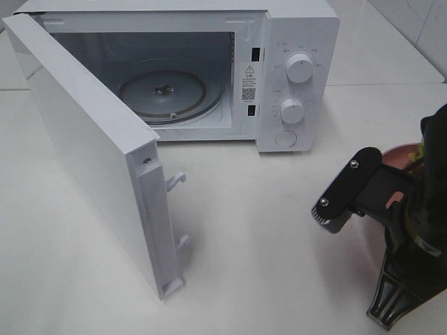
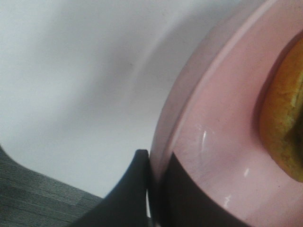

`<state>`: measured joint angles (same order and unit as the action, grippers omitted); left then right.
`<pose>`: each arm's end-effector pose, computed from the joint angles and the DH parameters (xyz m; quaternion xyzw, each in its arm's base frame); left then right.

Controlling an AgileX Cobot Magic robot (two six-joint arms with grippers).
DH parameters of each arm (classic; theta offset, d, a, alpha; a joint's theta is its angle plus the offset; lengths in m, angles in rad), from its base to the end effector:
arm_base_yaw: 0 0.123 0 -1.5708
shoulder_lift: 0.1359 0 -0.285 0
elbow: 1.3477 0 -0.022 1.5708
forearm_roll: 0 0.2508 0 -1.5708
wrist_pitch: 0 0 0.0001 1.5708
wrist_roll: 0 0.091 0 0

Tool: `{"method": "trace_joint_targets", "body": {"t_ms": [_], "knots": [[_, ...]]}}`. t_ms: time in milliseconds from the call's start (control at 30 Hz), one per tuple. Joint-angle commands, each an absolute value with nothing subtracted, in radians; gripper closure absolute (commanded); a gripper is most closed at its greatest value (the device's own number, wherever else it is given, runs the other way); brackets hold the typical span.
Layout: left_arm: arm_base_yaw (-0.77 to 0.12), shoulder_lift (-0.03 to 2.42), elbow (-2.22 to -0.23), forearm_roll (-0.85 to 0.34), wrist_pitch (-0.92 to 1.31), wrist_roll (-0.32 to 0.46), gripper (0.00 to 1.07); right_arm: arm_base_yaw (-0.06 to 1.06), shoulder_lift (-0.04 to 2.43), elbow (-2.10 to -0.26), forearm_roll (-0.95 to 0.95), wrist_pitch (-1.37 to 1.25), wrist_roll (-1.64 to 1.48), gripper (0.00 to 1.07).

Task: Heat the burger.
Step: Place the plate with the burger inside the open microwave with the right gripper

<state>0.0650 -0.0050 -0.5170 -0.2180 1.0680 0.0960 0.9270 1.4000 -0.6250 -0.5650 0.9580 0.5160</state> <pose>-0.0079 -0.0178 0.2829 0.0189 0.8441 -0.0661 0.5317 0.1509 0.1346 0.1838 -0.3610 0.9051 -0.1904 0.1195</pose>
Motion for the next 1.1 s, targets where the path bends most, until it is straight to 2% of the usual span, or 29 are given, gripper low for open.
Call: {"method": "trace_joint_targets", "body": {"t_ms": [33, 433, 1100], "knots": [[0.064, -0.01, -0.517, -0.222, 1.06, 0.098, 0.07, 0.985, 1.39, -0.621, -0.608, 0.996, 0.472, 1.07], [0.064, -0.01, -0.517, -0.222, 1.06, 0.098, 0.07, 1.085, 1.39, -0.622, -0.621, 0.98, 0.278, 1.07], [0.064, -0.01, -0.517, -0.222, 1.06, 0.098, 0.07, 1.085, 1.39, -0.622, -0.624, 0.806, -0.092, 1.07]]}}
